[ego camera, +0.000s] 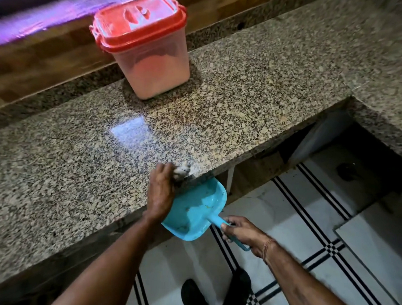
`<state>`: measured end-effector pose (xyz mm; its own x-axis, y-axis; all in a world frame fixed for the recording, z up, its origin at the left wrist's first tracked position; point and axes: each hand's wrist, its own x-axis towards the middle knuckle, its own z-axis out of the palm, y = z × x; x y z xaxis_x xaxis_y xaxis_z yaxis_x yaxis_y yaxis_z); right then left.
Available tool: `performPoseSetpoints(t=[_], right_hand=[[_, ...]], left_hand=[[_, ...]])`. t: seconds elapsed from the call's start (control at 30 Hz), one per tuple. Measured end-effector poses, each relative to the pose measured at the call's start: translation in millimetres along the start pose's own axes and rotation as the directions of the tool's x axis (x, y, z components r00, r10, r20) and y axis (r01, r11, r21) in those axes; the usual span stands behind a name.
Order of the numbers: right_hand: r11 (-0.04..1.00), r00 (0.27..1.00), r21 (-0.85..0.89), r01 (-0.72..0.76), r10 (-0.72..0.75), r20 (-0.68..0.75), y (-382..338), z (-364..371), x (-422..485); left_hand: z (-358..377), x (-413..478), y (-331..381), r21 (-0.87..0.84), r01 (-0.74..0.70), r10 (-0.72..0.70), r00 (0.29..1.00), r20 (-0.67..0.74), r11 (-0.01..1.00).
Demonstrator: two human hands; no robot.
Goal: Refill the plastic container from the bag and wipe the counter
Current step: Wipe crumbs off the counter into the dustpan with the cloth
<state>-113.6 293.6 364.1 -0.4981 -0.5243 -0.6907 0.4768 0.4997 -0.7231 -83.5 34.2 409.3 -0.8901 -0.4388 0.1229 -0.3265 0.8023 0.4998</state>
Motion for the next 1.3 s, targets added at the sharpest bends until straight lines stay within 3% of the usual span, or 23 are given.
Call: performPoseSetpoints(t=[0.1,0.17,0.33,0.5,0.63,0.7,0.83,0.97,1.07,1.17,1.3], right_hand=[[1.000,1.000,-0.007,0.014,-0.014,0.017,0,-1,-1],[1.000,1.000,-0.003,0.013,-0.013,0.018,3,-1,-2],[1.000,1.000,0.022,-0.016,0.016,0.020,12,2,-4],[0.999,0.999,0.016,-0.029,0.029,0.013,15,0,-7],[0.999,0.999,-0.014,-0.040,0.040,0.022,11,0,-14],[0.999,0.999,-0.023,-0.037,0.038,0.012,7,-1,-19],[0.999,0.999,-0.029,-0.041,0.041,-0.016,3,-3,-25],[0.999,1.000,-0.045,-0.030,0.030,-0.008,-3,-2,-29],[0.998,1.000,-0.060,-0.029,0.028,-0.009,-5,-4,-31],[0.997,0.999,-0.066,-0.034,0.034,-0.007,1,-3,-31],[0.999,1.000,-0.047,-0.012,0.012,-0.001,5,-4,-28]], left_hand=[[6,12,-16,0.043,0.205,-0.201,0.977,-0.070,0.978],[19,13,-5,0.039,0.252,-0.248,0.965,-0.084,0.967],[36,22,25,0.024,0.101,-0.101,0.995,0.001,0.995],[23,39,15,-0.005,-0.104,0.103,0.971,0.214,0.995],[20,68,15,0.183,-0.066,-0.015,0.913,0.407,0.981],[20,70,19,0.210,-0.031,-0.063,0.902,0.426,0.977],[28,10,35,0.149,-0.096,0.054,0.962,0.266,0.984],[36,-36,31,0.241,-0.154,0.071,0.944,0.321,0.958],[19,-33,31,0.096,-0.100,0.080,0.979,0.188,0.990],[-4,-16,20,0.014,0.094,-0.094,0.996,-0.008,0.995],[-4,-4,-3,-0.023,0.371,-0.372,0.924,-0.094,0.928]])
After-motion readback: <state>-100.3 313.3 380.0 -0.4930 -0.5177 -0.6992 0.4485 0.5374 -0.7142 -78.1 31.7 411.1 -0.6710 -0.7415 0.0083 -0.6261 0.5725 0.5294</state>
